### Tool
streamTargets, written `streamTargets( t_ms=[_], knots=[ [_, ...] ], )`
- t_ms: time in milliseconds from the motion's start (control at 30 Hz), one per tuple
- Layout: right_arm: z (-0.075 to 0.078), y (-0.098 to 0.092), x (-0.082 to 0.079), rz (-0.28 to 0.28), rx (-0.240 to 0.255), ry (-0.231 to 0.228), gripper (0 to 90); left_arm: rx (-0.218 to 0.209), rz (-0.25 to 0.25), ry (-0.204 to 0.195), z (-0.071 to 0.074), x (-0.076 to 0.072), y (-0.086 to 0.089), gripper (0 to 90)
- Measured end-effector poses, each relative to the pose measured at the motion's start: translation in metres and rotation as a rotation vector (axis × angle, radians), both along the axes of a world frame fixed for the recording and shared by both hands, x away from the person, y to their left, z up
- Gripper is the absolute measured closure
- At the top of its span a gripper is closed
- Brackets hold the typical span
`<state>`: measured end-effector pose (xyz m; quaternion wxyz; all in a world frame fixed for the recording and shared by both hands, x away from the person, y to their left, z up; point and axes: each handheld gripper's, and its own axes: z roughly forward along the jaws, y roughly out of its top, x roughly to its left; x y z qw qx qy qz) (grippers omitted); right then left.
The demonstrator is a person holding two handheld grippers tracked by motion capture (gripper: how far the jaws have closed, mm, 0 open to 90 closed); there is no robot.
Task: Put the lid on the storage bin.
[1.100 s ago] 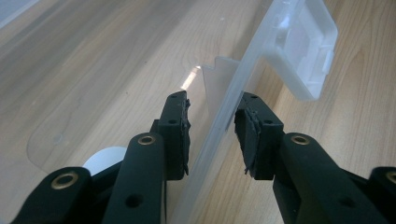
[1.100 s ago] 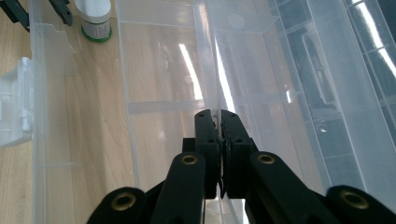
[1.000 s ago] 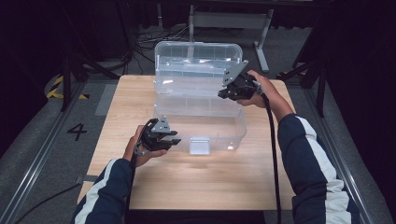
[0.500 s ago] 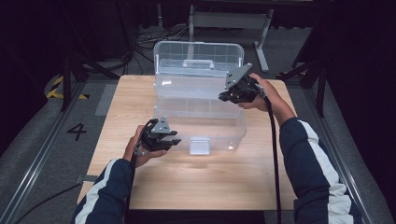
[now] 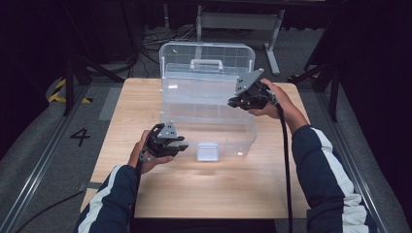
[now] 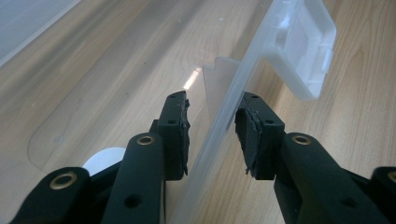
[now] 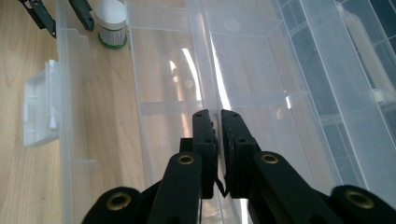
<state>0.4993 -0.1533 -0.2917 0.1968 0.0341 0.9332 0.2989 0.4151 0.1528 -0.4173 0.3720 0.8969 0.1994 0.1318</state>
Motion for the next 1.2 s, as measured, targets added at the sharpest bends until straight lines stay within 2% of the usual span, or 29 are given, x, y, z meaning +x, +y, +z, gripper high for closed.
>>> streamTargets(
  t_ms=[67,100,200,433,967,1200],
  knots=[
    [-0.001,0.000,-0.001,0.004,0.003,-0.007,85.8,0.030,-0.005,-0.001,0.001,0.000,-0.001,65.2],
    [-0.001,0.000,-0.001,0.004,0.003,-0.007,85.8,0.030,-0.005,-0.001,0.001,0.000,-0.001,65.2],
    [-0.001,-0.001,-0.001,0.000,0.006,-0.004,85.7,0.082,-0.018,0.002,0.003,0.001,-0.004,65.7],
    [-0.001,0.002,-0.005,0.003,-0.019,-0.007,85.7,0.164,-0.048,0.037,0.008,0.006,-0.007,69.0],
    [-0.007,-0.003,-0.015,-0.001,0.014,-0.008,84.8,0.183,-0.077,0.039,0.009,0.008,-0.007,72.0],
    [-0.010,-0.004,-0.018,0.001,0.027,-0.005,84.7,0.187,-0.078,0.023,0.009,0.006,-0.007,71.3]
  ],
)
